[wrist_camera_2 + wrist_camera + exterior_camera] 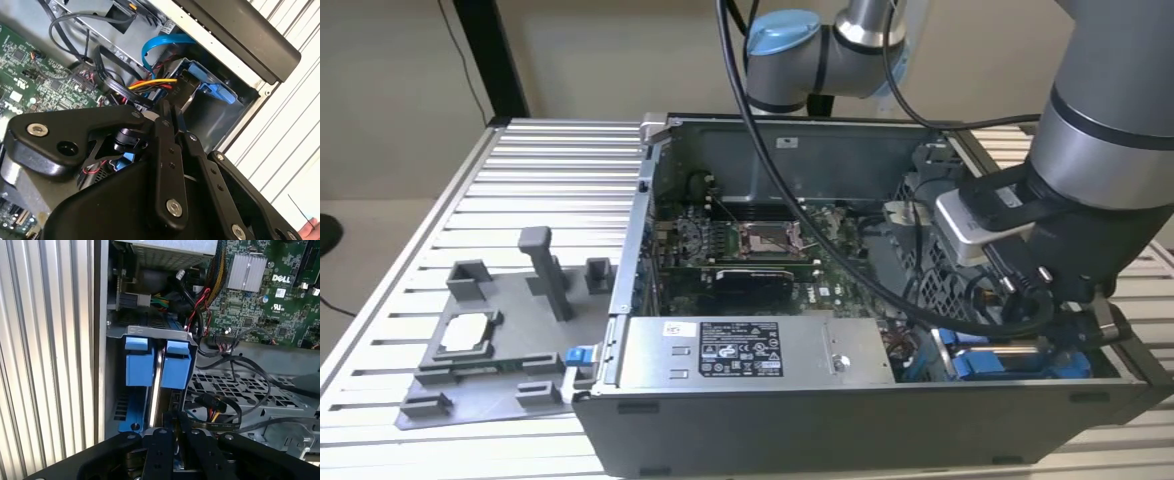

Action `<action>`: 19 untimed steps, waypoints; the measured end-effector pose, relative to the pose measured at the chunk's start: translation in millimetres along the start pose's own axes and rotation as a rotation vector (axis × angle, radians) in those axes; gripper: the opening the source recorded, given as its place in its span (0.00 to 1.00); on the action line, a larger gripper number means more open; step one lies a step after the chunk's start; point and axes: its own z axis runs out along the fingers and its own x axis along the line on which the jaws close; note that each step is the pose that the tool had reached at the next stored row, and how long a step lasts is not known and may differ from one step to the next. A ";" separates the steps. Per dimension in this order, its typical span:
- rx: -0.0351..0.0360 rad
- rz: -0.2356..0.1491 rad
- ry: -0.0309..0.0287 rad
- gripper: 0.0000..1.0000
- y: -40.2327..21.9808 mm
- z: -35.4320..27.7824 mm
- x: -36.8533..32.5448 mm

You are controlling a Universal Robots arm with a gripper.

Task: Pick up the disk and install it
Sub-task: 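Insert the second disk wire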

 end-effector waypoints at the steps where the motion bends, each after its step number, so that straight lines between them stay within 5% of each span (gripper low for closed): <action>1: 0.0002 0.001 0.0003 0.00 0.1 0.4 0.0; 19: 0.0022 0.012 0.0113 0.00 3.7 13.4 -1.8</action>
